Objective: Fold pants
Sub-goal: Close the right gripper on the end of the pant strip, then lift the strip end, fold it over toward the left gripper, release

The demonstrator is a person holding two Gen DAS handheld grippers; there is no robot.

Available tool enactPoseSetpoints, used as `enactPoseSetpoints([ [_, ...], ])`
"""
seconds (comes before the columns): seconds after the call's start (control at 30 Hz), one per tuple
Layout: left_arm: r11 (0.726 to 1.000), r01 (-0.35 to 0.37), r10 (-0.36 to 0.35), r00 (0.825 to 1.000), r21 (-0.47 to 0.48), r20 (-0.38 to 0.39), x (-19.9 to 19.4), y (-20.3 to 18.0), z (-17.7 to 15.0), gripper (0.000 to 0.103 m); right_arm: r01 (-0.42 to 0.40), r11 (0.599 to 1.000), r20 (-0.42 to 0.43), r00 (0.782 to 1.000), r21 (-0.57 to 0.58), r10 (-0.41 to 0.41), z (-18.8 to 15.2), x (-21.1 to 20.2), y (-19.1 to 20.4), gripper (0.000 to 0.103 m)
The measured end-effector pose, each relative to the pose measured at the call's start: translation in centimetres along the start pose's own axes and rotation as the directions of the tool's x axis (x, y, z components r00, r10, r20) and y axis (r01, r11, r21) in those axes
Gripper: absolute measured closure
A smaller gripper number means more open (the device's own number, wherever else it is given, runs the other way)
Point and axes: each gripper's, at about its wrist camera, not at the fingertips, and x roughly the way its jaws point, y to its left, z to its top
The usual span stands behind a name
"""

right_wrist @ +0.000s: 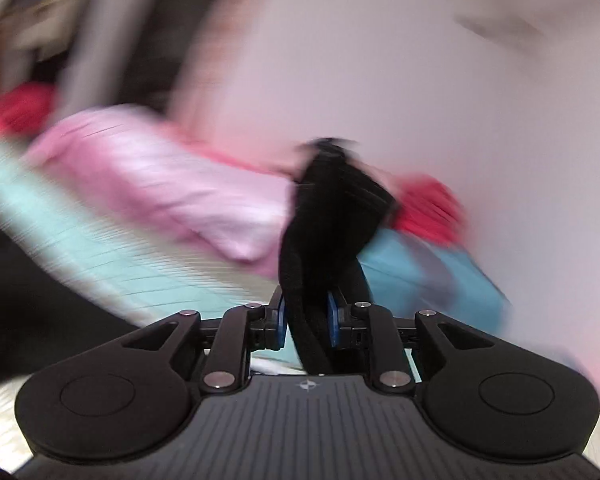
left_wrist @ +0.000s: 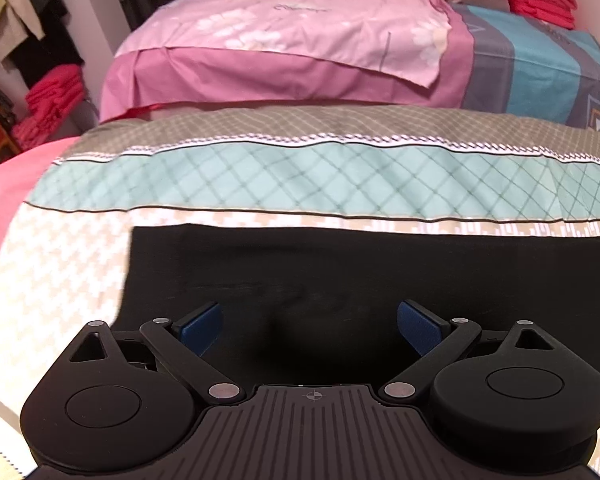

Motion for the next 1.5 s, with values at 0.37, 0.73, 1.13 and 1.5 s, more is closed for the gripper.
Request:
enactPoseSetpoints([
  [0.37,1.000,0.025,-0.025,1.000,-0.015,0.010,-0.6,2.3,-0.5,0.000,-0.157,0.929,-0.104,0.986,-0.335,0.130,-1.3,2.8,11.9,0.082],
  [0.73,0.990,0.135,-0.133,0.991,0.045,-0.032,4.3,-7.4,1.3,0.000,-0.096,0.886,-0.084,0.994,-0.454,0.065,-3.6,1.7,12.9,0.029],
  [1.13,0.990,0.122,-0.120,0.992,0.069,-0.040,5.5,-7.6,-1.3,0.000,0.221,0.963,-0.239,0.937,-0.154,-0.254,-6.5,1.2,0.3,0.022],
  [1.5,0.984,0.065,-0.064,0.998,0.164,-0.007,5.0,-9.5,-1.6,0.000,0.194,0.979,-0.308,0.930,-0.058,-0.203,-5.9,4.3,-2.0,0.017],
])
